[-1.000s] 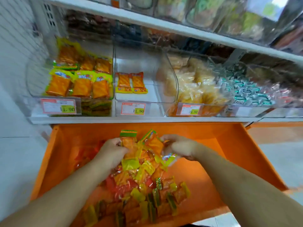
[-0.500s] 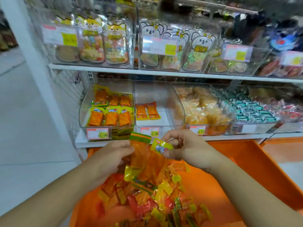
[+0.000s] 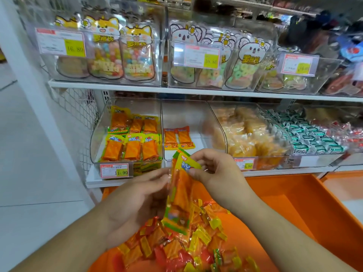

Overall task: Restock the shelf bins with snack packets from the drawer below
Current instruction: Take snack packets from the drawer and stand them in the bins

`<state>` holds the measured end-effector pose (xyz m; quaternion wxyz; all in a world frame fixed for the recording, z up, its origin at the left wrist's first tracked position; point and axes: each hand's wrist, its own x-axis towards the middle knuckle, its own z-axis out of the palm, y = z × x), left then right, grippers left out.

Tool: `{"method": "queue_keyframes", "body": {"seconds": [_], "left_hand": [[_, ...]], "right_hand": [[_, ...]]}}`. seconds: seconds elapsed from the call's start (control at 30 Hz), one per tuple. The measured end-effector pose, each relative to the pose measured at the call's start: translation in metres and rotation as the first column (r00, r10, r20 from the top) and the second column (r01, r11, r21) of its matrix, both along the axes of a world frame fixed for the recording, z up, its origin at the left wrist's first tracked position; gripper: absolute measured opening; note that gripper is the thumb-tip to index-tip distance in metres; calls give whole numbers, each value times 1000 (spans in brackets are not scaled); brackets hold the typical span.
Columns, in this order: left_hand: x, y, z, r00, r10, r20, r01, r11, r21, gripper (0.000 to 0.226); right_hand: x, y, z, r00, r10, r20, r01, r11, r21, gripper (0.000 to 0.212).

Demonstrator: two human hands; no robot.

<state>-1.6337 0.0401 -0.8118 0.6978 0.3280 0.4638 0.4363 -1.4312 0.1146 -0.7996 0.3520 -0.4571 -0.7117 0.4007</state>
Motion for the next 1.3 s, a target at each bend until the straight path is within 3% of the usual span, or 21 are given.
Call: {"method": "queue_keyframes", "body": {"seconds": [0.17, 0.3, 0.43, 0.53, 0.73, 0.87, 0.97, 1.07, 1.17, 1.23, 1.3], "left_hand": [[-1, -2, -7, 999, -22, -28, 23, 1000, 10, 65], [-1, -3, 5, 993, 69, -91, -69, 998, 10, 30], [-8, -3, 5, 916, 261, -306, -253, 965, 64, 15], [-11, -3, 5, 894, 308, -326, -311, 949, 45, 13], [-1, -8, 7, 976, 136, -172, -144, 989, -37, 31], [8, -16, 11, 962, -52, -269, 71, 996, 60, 33], [8, -17, 10, 943, -4, -334, 48, 991, 124, 30], [7, -15, 9, 943, 104, -315, -53, 984, 169, 29], [3, -13, 12, 945, 143, -294, -84, 975, 204, 27], [0, -12, 11, 954, 97, -282, -42, 980, 193, 29], [-4, -11, 10, 963, 43, -266, -4, 989, 149, 35]], "right_hand": [[-4, -2, 3, 998, 34, -54, -35, 999, -24, 15], [6, 3, 3, 996, 36, -87, -43, 996, -83, 16], [16, 5, 5, 987, 39, -159, -63, 987, -148, 11], [19, 4, 6, 984, 40, -174, -69, 984, -163, 11], [10, -4, 5, 989, 37, -144, -58, 988, -143, 9], [-1, -8, 3, 989, 2, -147, -15, 996, -93, 13], [-6, -10, 3, 982, -54, -180, 42, 997, -71, 25], [-9, -11, 3, 959, -143, -246, 94, 975, -200, 45], [-7, -17, 1, 991, 3, -133, -47, 944, -327, 46], [-8, -22, -1, 992, 123, -39, -129, 959, -252, 32], [-11, -23, -1, 988, 149, 49, -141, 980, -140, 32]]}}
